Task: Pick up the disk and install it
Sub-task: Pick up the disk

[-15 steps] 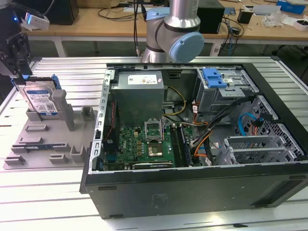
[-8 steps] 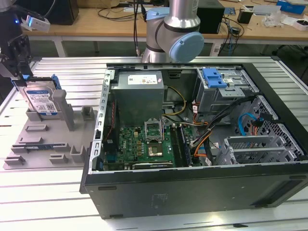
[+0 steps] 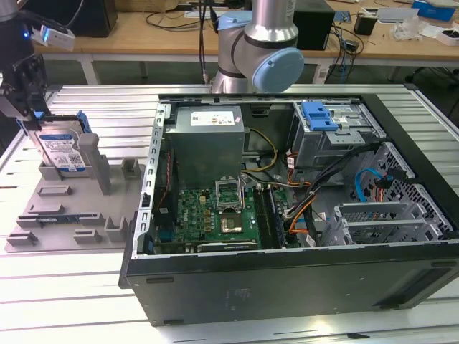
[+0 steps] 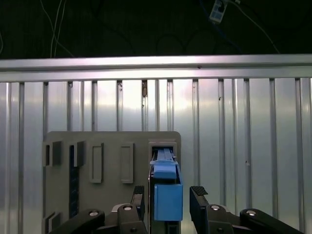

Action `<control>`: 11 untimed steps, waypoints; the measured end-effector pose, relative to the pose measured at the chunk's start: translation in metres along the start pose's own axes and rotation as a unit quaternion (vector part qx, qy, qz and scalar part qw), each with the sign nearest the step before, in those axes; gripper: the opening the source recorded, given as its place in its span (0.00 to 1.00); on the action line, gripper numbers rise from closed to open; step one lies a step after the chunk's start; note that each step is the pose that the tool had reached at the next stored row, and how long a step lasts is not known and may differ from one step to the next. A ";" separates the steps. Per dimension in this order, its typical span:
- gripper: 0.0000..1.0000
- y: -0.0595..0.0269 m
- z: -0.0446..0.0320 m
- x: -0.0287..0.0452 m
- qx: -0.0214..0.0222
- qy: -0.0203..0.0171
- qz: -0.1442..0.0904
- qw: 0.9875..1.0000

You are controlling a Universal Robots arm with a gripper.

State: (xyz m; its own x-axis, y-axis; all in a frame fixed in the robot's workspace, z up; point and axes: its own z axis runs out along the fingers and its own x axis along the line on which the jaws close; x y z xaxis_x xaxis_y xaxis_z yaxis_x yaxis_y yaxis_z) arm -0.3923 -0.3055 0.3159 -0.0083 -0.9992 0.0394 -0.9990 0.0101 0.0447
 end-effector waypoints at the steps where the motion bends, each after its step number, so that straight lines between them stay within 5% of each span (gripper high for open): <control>1: 0.50 0.0001 0.0004 0.0000 0.000 0.000 0.000 1.000; 11: 0.50 0.0031 0.0061 -0.0002 0.005 0.000 -0.005 1.000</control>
State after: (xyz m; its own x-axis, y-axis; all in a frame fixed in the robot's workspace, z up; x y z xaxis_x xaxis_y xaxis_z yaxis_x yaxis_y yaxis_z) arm -0.3956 -0.3055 0.3099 0.0023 -0.9992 0.0394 -0.9994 -0.0009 0.0349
